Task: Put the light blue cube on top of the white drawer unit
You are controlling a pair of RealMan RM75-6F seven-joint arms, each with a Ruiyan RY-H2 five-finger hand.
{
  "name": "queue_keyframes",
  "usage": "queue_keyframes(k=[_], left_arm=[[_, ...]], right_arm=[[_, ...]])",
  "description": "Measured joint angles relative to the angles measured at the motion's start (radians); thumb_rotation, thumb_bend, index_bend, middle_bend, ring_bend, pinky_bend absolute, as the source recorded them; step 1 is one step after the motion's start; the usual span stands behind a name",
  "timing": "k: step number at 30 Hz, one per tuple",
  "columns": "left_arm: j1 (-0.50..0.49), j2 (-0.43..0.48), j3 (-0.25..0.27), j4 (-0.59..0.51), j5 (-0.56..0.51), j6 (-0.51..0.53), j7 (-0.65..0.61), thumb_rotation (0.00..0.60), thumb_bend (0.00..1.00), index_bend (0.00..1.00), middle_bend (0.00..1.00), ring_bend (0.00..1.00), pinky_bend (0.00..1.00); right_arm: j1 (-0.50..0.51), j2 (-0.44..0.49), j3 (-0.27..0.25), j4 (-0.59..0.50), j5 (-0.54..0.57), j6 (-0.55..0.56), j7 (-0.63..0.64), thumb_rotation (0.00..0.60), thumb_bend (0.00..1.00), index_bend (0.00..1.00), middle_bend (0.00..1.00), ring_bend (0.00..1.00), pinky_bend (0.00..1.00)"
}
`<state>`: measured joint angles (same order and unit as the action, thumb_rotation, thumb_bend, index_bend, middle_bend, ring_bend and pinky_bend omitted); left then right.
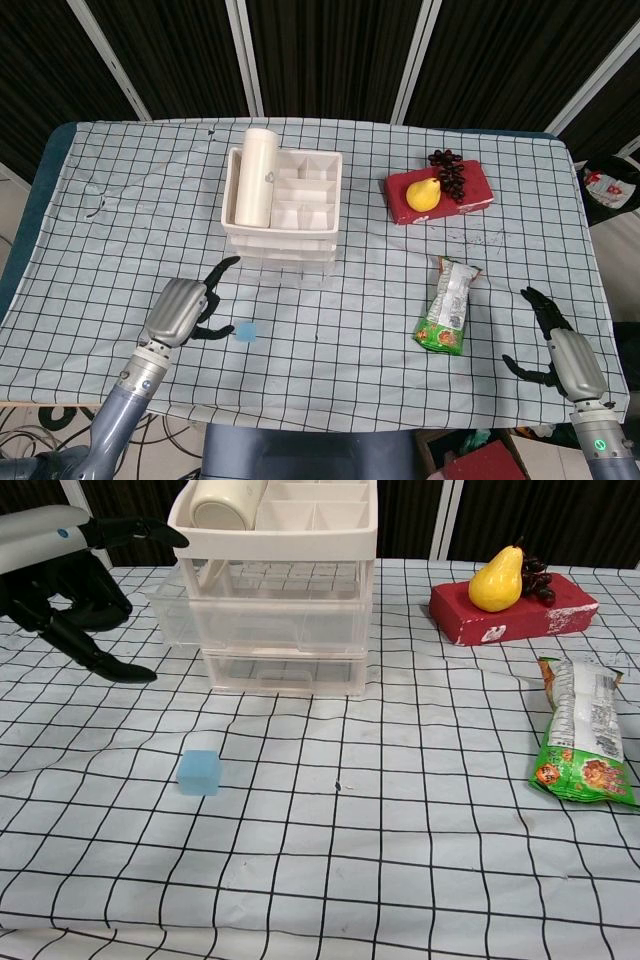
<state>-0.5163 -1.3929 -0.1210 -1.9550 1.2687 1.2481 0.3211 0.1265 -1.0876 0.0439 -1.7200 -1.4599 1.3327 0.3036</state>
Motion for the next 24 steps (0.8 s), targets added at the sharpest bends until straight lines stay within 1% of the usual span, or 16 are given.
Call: queue_keyframes(k=[3,7,10,11,15,19,24], left_arm=[[0.024,0.024,0.044,-0.001,0.058,0.015,-0.01,0.6,0.09,0.1,0.94,0.89,0.78],[0.066,0.066,0.127,0.029,0.14,0.034,-0.006,0.6,0.09,0.13,0.94,0.89,0.78],[0.1,0.085,0.166,0.074,0.156,0.041,-0.011,0.6,0.09,0.16,0.96,0.91,0.8],[0.108,0.089,0.172,0.085,0.153,0.039,-0.017,0.6,0.09,0.18,0.97,0.92,0.81],[0.115,0.085,0.174,0.116,0.124,0.016,-0.018,0.6,0.12,0.22,1.0,0.96,0.85],[0.11,0.062,0.158,0.131,0.067,-0.015,0.01,0.6,0.16,0.29,1.0,1.0,0.91],[0.098,0.01,0.123,0.15,-0.024,-0.039,0.076,0.6,0.18,0.31,1.0,1.0,0.93]], right_arm=[[0.0,0.0,0.0,0.0,0.0,0.0,0.0,0.6,0.21,0.0,0.0,0.0,0.15],[0.0,-0.001,0.0,0.0,-0.001,0.001,-0.002,0.6,0.21,0.0,0.0,0.0,0.15],[0.0,-0.002,-0.001,-0.001,-0.003,0.002,-0.004,0.6,0.21,0.0,0.0,0.0,0.15],[-0.001,-0.002,-0.002,-0.001,-0.004,0.002,-0.005,0.6,0.21,0.0,0.0,0.0,0.15],[-0.002,-0.002,-0.001,-0.003,-0.002,0.003,-0.005,0.6,0.2,0.0,0.0,0.0,0.15],[-0.002,-0.002,-0.001,-0.004,-0.001,0.003,-0.003,0.6,0.21,0.0,0.0,0.0,0.15],[-0.001,-0.001,0.0,-0.003,0.0,0.002,-0.002,0.6,0.21,0.0,0.0,0.0,0.15]])
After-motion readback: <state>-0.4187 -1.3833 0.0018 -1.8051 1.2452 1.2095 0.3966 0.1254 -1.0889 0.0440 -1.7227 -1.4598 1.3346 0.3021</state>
